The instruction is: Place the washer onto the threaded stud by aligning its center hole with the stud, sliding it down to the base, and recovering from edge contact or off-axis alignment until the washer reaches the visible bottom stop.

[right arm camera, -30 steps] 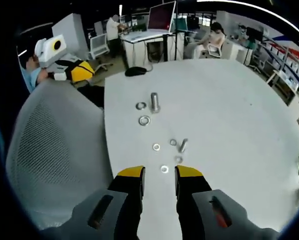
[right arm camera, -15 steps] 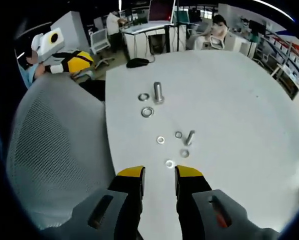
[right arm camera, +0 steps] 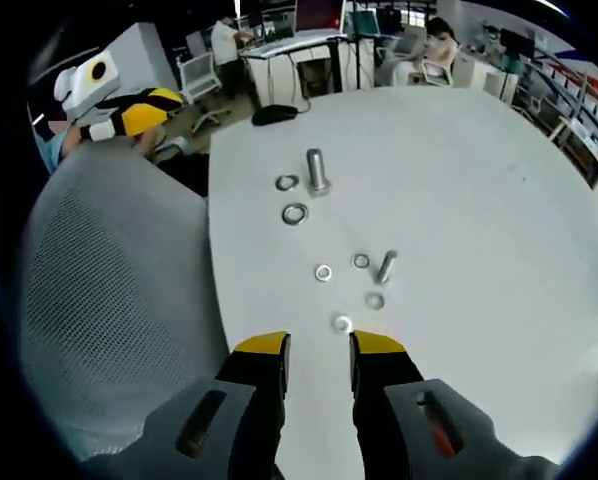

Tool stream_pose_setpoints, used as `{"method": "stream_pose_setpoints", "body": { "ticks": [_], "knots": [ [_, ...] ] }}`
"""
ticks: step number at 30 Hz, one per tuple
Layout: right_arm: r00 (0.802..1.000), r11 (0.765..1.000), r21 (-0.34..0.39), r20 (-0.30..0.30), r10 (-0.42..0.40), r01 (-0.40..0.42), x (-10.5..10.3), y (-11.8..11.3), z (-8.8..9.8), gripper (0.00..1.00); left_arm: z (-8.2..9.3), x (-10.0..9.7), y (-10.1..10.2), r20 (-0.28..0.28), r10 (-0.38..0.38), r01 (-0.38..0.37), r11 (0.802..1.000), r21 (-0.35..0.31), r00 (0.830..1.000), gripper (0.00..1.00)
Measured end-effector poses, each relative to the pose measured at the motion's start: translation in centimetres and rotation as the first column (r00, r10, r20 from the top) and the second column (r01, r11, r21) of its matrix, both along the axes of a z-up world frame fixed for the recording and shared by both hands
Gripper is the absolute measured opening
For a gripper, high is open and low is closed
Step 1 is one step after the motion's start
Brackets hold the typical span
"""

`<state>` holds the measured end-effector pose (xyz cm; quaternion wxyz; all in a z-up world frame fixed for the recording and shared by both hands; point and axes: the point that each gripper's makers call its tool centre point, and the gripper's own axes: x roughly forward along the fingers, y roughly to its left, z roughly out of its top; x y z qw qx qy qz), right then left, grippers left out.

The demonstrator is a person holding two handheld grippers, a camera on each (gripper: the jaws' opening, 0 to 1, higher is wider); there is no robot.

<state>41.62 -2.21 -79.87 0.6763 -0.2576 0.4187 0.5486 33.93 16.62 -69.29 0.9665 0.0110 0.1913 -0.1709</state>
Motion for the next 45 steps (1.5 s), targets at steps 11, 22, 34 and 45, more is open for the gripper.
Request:
{"method": "stream_pose_setpoints", "body": {
  "ticks": [11,22,34,45],
  "knots": [
    [1.000,0.999,-0.030,-0.012,0.019,-0.019,0.1,0.4,-1.2,0.26,0.2,0.1,0.1,0.007,0.010,-0.010,0.999,-0.036,1.000,0.09],
    [0.996,0.991,-0.106,0.016,0.090,-0.088,0.7,1.0,-3.6,0.24,-0.1,0.0,0.1,-0.008,0.014,-0.014,0.999,-0.030,1.000,0.07],
    [0.993,0.984,-0.141,0.006,0.114,-0.112,1.1,1.3,-6.1,0.23,-0.2,0.0,0.1,-0.016,0.017,-0.017,1.000,-0.023,1.000,0.07],
    [0.991,0.978,-0.169,0.013,0.130,-0.126,1.2,1.2,-7.3,0.20,-0.1,0.0,0.2,-0.013,0.022,-0.022,0.999,-0.024,1.000,0.07]
  ]
}}
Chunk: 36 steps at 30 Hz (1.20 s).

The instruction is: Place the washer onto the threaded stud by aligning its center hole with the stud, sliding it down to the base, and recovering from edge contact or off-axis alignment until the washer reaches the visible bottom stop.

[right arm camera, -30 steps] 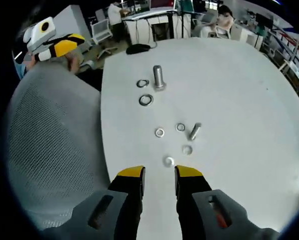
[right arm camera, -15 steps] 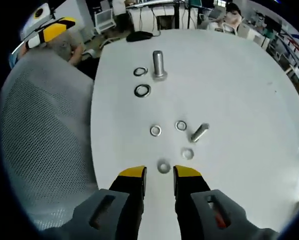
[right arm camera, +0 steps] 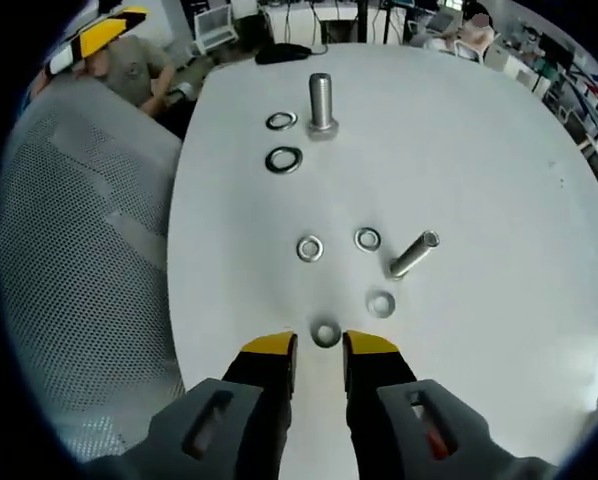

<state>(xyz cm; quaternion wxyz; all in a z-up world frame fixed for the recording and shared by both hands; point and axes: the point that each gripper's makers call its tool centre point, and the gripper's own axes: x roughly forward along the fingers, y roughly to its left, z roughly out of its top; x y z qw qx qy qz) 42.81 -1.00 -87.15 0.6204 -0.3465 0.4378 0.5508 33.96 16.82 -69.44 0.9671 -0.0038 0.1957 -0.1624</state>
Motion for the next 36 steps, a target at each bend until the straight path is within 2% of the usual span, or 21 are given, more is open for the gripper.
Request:
{"method": "stream_pose_setpoints", "body": {
  "ticks": [9,17,20,36],
  "knots": [
    [1.000,1.000,-0.025,0.009,0.004,-0.004,0.26,-0.42,-0.57,0.17,0.01,0.03,0.11,0.000,0.005,-0.005,1.000,0.001,1.000,0.07],
    [1.000,1.000,-0.016,0.022,0.016,-0.016,0.32,0.06,-0.56,0.18,-0.04,0.03,0.14,-0.003,0.006,-0.006,1.000,0.000,1.000,0.07],
    [0.998,0.999,-0.024,0.053,0.044,-0.043,0.53,0.05,-0.64,0.15,-0.02,0.04,0.17,-0.002,0.008,-0.008,1.000,-0.001,1.000,0.07],
    [0.998,0.999,-0.014,0.051,0.029,-0.029,0.69,0.22,-0.25,0.14,0.04,0.05,0.18,0.001,0.007,-0.007,1.000,-0.003,1.000,0.07]
  ]
}}
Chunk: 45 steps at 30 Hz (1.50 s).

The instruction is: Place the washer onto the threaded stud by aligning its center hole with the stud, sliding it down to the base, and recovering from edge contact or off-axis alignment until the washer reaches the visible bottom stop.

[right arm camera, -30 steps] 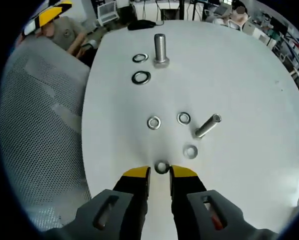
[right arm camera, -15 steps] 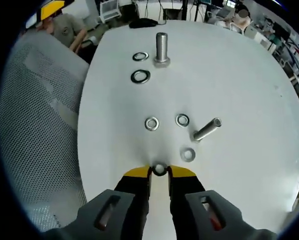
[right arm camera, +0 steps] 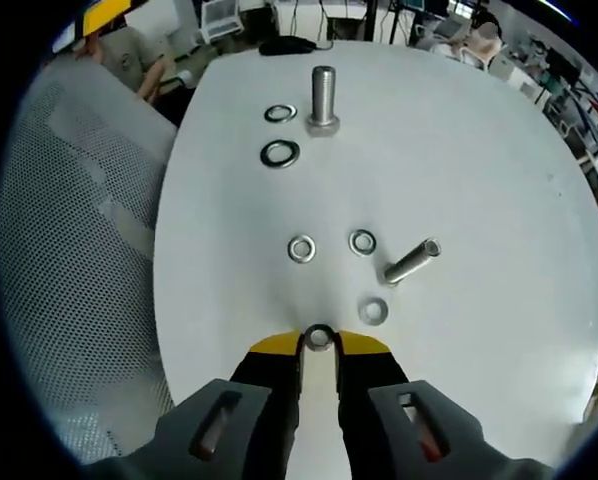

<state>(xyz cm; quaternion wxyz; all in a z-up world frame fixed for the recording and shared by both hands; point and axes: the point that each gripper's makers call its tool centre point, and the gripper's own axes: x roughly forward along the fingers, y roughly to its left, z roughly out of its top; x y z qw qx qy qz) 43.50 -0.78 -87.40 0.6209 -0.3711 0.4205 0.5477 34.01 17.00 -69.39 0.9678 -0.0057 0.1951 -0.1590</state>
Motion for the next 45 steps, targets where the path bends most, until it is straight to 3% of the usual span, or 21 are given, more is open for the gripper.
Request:
{"method": "stream_pose_setpoints", "body": {
  "ticks": [9,22,45],
  "knots": [
    [1.000,0.999,0.052,0.008,-0.013,0.012,0.1,0.5,1.7,0.14,0.0,0.0,0.0,-0.002,-0.003,0.003,1.000,0.002,1.000,0.07],
    [1.000,0.999,0.042,0.004,-0.002,0.002,-0.5,-0.1,3.1,0.14,0.1,0.0,-0.1,0.006,-0.005,0.005,1.000,0.003,1.000,0.07],
    [0.995,0.998,0.062,0.096,-0.020,0.014,-1.1,-1.9,7.8,0.14,0.2,-0.2,-0.4,0.009,-0.024,0.024,1.000,0.013,1.000,0.07]
  ]
}}
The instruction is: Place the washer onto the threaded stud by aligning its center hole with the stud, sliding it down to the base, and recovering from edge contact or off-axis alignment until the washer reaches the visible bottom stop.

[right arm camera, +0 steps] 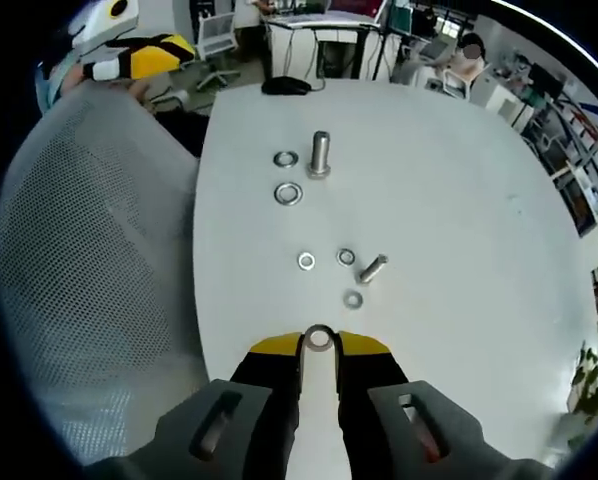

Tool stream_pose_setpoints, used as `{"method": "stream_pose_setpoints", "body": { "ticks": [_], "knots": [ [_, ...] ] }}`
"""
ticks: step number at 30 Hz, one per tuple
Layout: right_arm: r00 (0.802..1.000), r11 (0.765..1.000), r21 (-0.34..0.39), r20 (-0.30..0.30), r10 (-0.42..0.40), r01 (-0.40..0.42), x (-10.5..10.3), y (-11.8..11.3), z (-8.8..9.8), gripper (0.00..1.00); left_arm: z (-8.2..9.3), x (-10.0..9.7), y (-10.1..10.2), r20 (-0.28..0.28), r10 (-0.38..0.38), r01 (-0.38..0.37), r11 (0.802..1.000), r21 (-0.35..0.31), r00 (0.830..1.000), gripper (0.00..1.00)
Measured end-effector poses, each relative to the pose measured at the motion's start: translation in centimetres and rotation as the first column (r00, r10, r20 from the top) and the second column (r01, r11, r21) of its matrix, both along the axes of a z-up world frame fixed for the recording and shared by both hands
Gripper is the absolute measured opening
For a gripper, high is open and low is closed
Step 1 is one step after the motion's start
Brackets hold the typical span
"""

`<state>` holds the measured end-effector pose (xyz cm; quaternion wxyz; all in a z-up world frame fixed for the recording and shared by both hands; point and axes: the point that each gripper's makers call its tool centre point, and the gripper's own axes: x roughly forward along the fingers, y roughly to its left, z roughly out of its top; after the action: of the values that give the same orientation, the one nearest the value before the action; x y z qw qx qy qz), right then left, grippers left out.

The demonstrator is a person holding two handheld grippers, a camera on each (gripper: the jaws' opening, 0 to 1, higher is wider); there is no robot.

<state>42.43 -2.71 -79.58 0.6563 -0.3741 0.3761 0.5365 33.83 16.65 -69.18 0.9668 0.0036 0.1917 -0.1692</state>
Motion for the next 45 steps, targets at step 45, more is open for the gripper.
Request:
{"method": "stream_pose_setpoints", "body": {
  "ticks": [45],
  "knots": [
    [0.985,0.997,-0.015,0.152,0.078,-0.077,5.1,2.0,7.0,0.14,0.3,0.1,0.2,0.020,0.007,-0.007,1.000,-0.005,1.000,0.07]
  ]
}}
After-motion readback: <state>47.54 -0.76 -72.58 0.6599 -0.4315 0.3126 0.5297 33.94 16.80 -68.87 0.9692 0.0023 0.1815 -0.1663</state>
